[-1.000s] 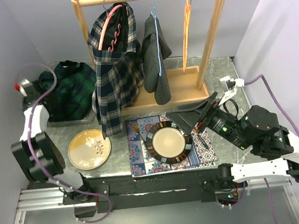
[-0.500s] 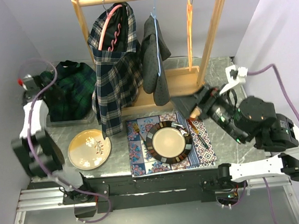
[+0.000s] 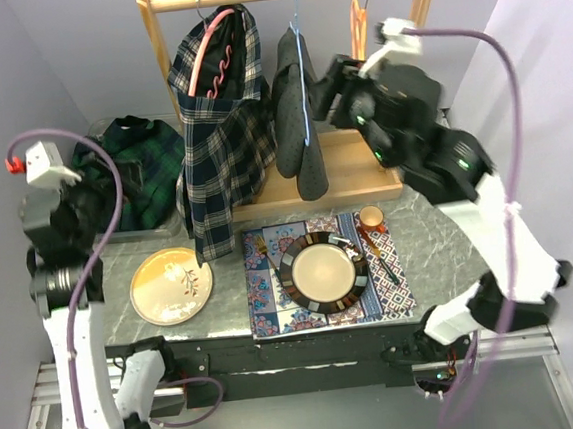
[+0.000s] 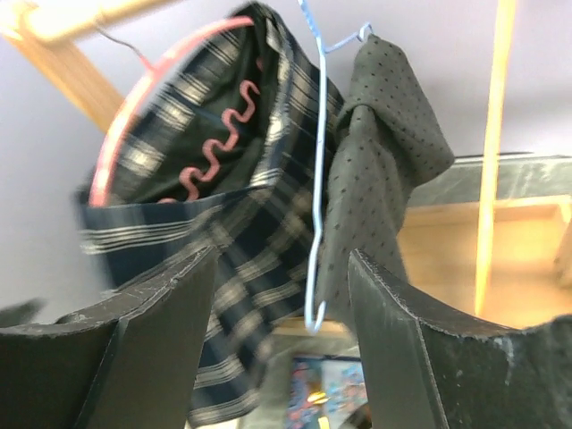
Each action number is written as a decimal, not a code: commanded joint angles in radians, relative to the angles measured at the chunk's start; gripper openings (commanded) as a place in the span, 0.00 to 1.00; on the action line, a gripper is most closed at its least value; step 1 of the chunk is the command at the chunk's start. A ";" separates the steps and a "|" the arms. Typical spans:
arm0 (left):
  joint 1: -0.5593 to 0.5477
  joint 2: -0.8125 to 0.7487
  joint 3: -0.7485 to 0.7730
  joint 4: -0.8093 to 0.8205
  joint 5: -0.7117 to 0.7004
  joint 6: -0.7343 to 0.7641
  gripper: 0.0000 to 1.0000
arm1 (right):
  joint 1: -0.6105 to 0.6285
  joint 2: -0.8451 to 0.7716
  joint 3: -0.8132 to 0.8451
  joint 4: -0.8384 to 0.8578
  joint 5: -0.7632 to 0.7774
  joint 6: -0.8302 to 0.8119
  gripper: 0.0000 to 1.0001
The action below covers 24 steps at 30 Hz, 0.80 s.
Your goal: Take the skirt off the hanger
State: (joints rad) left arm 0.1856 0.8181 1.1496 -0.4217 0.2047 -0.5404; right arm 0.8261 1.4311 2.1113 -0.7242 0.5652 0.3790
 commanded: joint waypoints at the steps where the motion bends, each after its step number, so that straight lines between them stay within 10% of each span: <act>1: 0.000 -0.062 -0.054 0.098 0.172 -0.003 0.97 | -0.111 0.112 0.117 0.048 -0.123 -0.066 0.67; 24: -0.179 -0.228 -0.159 0.205 0.641 0.076 0.97 | -0.297 0.356 0.125 0.200 -0.381 0.000 0.46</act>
State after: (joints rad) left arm 0.0147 0.5892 1.0039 -0.3397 0.6983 -0.4828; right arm 0.5449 1.7752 2.1735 -0.5800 0.2188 0.3622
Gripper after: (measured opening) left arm 0.968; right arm 0.481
